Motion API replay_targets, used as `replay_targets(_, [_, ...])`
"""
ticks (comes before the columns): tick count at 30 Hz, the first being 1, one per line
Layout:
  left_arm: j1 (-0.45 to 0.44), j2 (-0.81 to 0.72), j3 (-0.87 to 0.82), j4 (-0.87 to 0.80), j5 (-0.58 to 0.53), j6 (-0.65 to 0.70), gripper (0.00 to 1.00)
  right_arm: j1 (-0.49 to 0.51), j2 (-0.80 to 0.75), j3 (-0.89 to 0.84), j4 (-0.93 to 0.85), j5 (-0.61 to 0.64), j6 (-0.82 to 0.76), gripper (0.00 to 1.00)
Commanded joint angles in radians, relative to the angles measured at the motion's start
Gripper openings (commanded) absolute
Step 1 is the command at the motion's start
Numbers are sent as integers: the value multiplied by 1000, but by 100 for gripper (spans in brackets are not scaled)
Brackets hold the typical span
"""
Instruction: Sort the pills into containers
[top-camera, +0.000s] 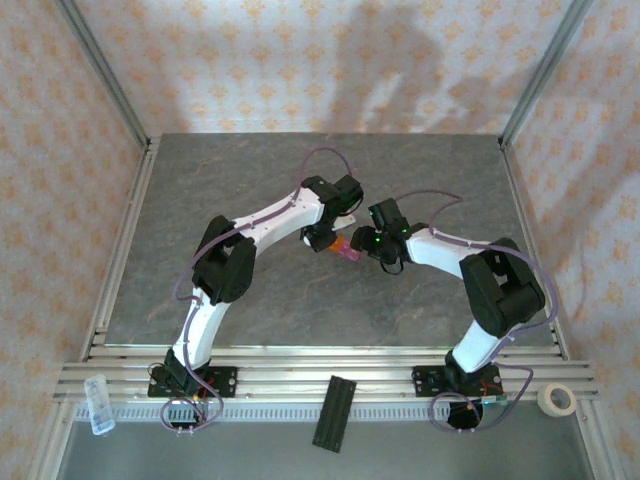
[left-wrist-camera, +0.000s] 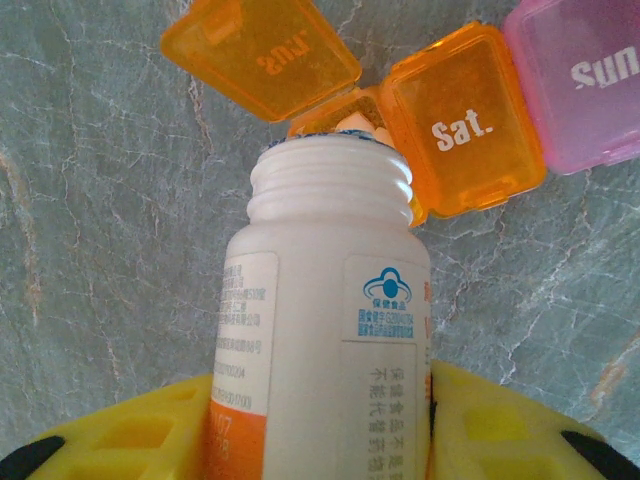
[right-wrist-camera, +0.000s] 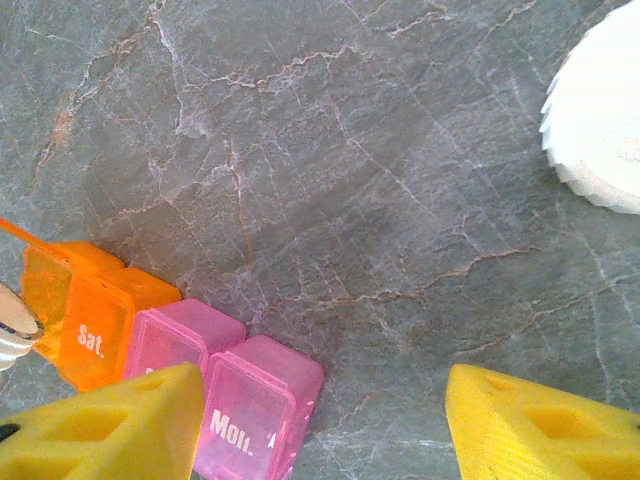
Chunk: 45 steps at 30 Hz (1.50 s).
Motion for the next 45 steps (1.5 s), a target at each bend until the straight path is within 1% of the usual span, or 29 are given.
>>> replay_targets(1, [-12,-37,-30,6,-16,13,0,7,-9,20,-21,24,0,65])
replay_targets(11, [-10,-117,-164,129,-6,1,0,7,-29,26,-43,35,-2,65])
replay_targets(23, [9,-216,-302,321,-5,-38,0,7,-46,22,-56,44,-2,65])
replay_targets(29, [26,-264,-381,417,50,-66,0,8,-45,30,-66,49,-6,65])
replay_targets(36, [28,-331,-460,485,74,-83,0,7,-45,40,-76,53,-9,65])
replay_targets(40, [32,-381,-538,567,97,-104,0,8,-50,48,-88,57,-12,65])
replay_targets(45, [34,-458,-650,712,133,-132,0,7,-68,66,-120,79,-18,65])
